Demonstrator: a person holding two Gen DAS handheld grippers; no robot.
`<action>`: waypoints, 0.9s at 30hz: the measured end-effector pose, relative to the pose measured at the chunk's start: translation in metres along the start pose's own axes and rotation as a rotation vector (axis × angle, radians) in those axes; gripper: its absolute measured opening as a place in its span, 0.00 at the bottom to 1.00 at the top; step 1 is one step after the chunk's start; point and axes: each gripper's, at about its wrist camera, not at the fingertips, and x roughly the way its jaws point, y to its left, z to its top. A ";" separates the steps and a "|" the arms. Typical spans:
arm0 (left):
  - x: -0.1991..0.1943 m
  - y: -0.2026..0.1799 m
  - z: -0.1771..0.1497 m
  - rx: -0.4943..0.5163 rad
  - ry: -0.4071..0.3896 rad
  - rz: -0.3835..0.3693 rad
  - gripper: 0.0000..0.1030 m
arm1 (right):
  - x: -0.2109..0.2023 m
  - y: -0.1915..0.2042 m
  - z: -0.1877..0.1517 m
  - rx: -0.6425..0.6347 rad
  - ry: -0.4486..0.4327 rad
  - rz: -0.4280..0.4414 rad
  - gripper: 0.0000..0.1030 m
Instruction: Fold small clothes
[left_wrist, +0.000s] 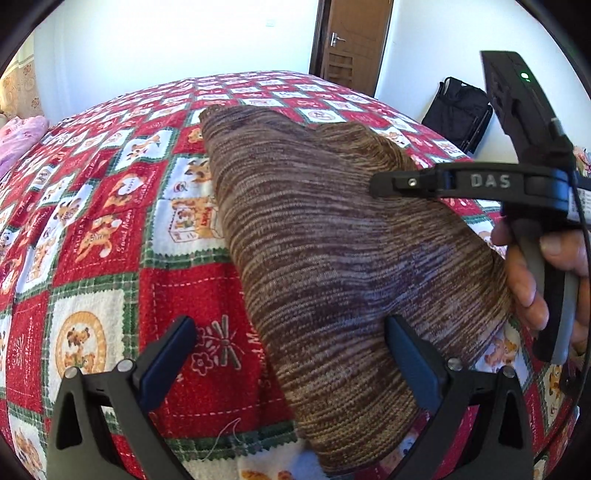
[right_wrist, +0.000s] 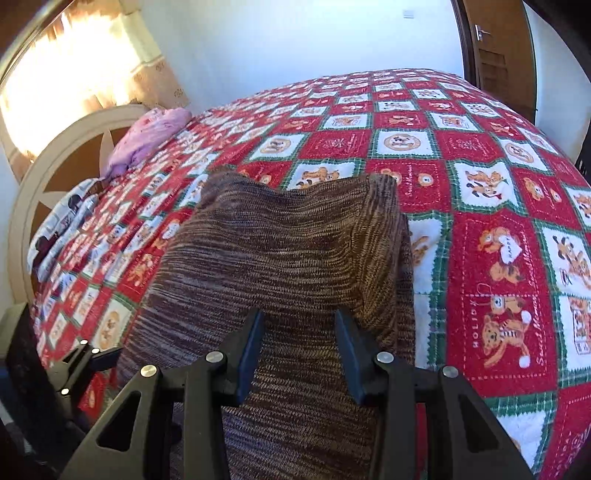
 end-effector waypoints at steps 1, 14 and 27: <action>-0.001 0.000 0.000 -0.002 -0.002 -0.002 1.00 | -0.006 -0.003 -0.003 0.012 -0.022 -0.004 0.41; -0.026 0.016 0.018 -0.107 -0.070 -0.049 1.00 | -0.027 -0.064 0.004 0.140 -0.087 -0.003 0.64; 0.009 0.031 0.025 -0.183 -0.023 -0.091 1.00 | 0.019 -0.079 0.019 0.184 -0.007 0.162 0.64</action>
